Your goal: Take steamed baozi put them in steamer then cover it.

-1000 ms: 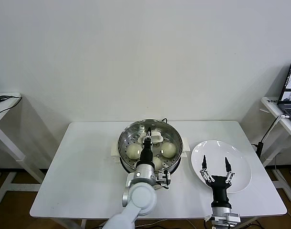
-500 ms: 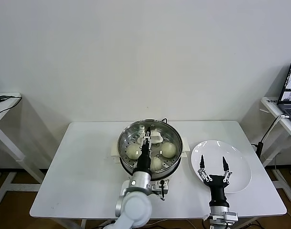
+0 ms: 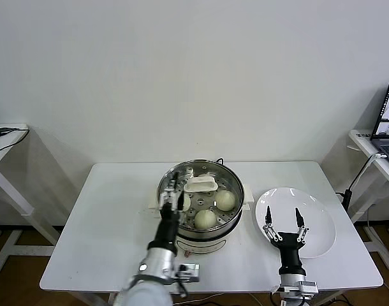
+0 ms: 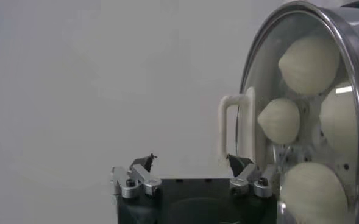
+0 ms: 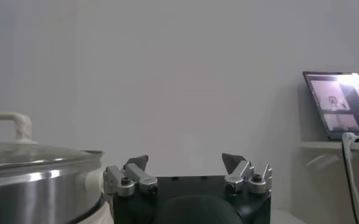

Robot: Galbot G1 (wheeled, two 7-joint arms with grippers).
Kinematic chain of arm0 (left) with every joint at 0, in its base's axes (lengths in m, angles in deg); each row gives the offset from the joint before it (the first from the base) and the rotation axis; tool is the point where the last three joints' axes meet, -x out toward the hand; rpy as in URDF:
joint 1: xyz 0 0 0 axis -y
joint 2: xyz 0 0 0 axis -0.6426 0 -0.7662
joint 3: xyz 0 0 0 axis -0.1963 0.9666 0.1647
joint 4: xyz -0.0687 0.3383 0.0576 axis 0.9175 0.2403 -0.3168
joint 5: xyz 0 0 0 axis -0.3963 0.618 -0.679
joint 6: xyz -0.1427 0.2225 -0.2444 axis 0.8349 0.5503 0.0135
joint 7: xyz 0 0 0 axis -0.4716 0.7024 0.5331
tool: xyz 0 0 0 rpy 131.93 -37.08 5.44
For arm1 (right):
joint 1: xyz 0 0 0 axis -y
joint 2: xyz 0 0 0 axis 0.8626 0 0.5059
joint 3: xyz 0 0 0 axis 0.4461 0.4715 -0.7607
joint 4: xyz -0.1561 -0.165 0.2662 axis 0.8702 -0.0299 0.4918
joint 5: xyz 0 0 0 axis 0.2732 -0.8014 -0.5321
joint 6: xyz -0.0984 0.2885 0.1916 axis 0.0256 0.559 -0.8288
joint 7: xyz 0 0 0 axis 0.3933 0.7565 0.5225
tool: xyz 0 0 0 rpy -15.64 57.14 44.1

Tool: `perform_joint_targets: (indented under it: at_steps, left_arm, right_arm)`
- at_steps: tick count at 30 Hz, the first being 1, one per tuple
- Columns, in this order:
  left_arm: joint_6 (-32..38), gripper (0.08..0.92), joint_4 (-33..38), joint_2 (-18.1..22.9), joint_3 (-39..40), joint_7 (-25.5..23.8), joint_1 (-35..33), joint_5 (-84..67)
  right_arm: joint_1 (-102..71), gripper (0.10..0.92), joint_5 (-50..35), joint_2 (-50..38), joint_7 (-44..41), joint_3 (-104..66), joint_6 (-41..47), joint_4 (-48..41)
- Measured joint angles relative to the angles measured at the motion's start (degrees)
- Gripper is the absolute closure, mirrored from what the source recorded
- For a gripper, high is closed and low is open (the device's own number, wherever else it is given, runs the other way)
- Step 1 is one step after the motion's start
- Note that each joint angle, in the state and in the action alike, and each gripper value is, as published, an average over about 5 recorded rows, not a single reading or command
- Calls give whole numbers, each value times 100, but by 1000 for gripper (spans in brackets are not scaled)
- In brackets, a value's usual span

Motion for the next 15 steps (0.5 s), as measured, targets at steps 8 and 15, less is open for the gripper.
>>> perform_joint_targets:
  at_steps: [8,15]
  left_arm:
    - [687,177,648,-23,-1536,739,-873,-2442]
    - [1402,177,621,197,-2789,1054,-1365,-4364]
  right_arm:
    - [-98,203,-54,-62,15,4,467,490]
    - [-124,203,-93,-59,11,61,759,800]
